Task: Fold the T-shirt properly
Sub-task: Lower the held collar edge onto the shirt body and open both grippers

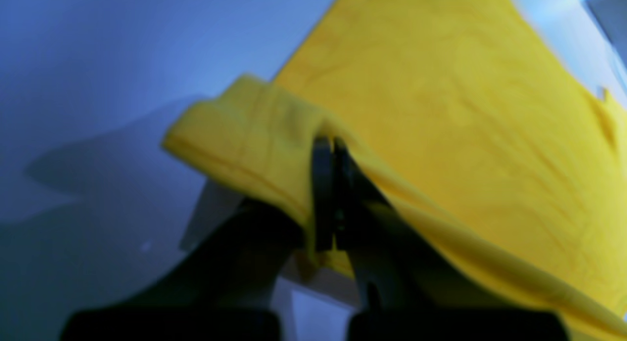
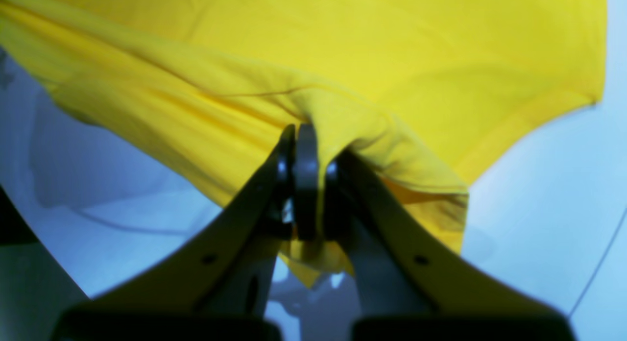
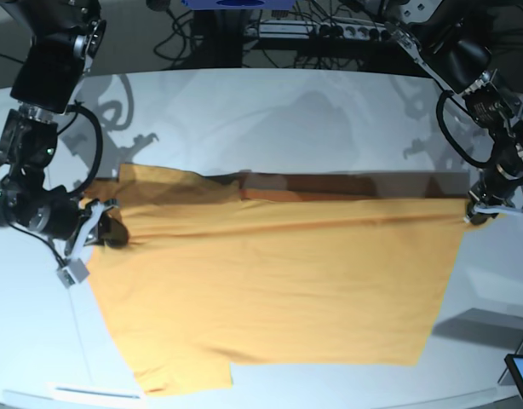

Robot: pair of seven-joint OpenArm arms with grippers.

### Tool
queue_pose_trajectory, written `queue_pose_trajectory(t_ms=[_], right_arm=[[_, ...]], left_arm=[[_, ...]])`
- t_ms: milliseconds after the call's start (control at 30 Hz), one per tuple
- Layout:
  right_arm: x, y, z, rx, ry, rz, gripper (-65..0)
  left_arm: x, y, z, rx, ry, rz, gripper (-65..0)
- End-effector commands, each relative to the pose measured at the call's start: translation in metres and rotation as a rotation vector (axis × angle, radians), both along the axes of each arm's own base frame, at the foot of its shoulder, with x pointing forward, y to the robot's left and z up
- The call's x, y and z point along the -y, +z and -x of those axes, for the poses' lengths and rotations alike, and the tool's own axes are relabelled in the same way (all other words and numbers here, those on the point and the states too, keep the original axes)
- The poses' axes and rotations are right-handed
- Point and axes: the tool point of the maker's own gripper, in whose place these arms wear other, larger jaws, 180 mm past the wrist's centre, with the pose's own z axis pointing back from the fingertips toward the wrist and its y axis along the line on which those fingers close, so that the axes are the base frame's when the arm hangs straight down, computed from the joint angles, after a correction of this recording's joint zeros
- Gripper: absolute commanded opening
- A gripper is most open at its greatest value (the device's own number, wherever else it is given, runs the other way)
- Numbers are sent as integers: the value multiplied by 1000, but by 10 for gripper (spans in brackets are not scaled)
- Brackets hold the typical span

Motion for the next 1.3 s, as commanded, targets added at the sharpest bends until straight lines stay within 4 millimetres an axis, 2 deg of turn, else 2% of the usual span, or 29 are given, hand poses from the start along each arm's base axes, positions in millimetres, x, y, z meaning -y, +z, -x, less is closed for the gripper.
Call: queue_pose_trajectory(t_ms=[0,333,400,700,967,1167,1267], right_arm=[[13,17,-12,54,-18,30,-647],[15,19,-15,59,-20,31,-647],[15,15,-16,42,-22,22,-647],[15,15,-24,35,-25,2,-647],[14,8,-31,-2,-32,-29,-647],[13,11,-42,-6,-32,-49,-647],[0,11,-47,-7,18,-36,-647]], left_arm=[[-17,27,-12,77,37,-49,-650],[-18,37,-26,111,54,-23,-650],[-18,35,-27,108,59,-15,-650],[-5,34,-48,105,4,-32,-650],[0,10,-58,63,25,31,-650],[1,14,-68,80,28,50,-650],[1,22,-74,99,26,50,-650]])
